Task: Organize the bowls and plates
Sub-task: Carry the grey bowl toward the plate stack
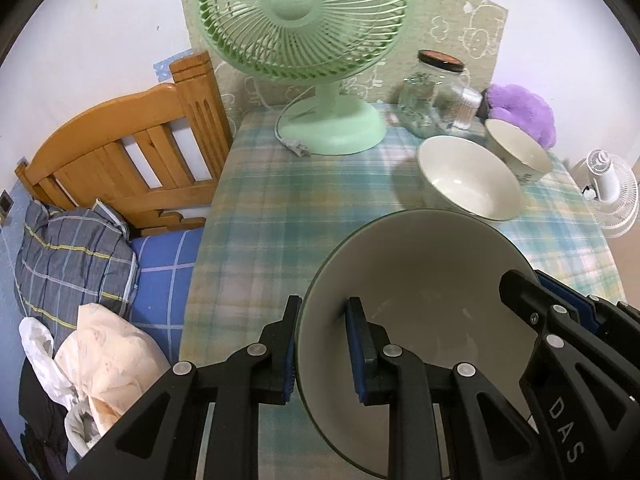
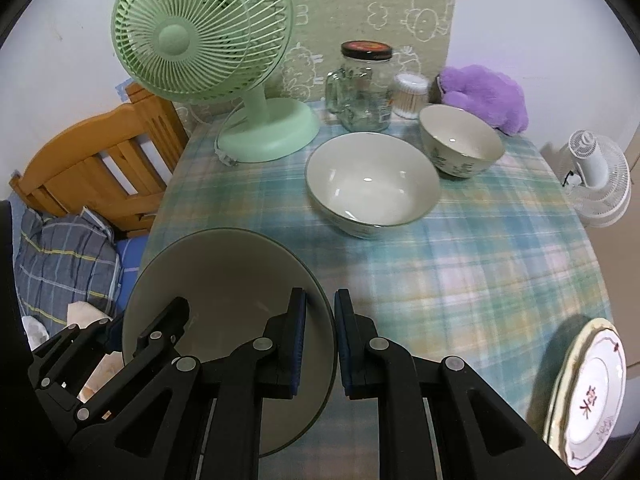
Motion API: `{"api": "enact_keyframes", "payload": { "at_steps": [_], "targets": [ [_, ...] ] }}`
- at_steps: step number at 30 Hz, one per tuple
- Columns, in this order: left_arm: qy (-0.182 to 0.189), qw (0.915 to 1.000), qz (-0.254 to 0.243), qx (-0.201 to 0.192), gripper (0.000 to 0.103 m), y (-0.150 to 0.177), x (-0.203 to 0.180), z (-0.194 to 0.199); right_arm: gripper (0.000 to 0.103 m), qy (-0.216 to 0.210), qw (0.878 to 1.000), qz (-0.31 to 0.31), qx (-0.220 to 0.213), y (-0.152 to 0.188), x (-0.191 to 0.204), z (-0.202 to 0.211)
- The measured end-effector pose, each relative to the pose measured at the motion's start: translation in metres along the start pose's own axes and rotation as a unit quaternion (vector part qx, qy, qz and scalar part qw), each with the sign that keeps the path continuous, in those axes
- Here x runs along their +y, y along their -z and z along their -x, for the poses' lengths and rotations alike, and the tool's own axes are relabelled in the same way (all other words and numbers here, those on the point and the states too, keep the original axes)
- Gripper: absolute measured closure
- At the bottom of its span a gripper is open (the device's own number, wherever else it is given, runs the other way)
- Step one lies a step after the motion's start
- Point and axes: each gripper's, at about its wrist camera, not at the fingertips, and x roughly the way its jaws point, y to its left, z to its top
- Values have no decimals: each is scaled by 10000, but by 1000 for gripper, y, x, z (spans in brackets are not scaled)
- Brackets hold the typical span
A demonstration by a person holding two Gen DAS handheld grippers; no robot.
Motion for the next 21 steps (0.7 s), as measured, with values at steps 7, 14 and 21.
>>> {"api": "enact_keyframes", "payload": {
  "at_steps": [7,14,21],
  "targets": [
    [-37,10000,11,-2,84,13,-29,19,85,-33,10000,-1,10,14,-31,23],
    [-77,9999,73,3,84,28,-61,38,85,-56,9999,102,33,27,-61,43],
    [-64,9999,101,70,84,45,-91,47,85,-39,9998,168,78,42,-90,57]
  ]
}}
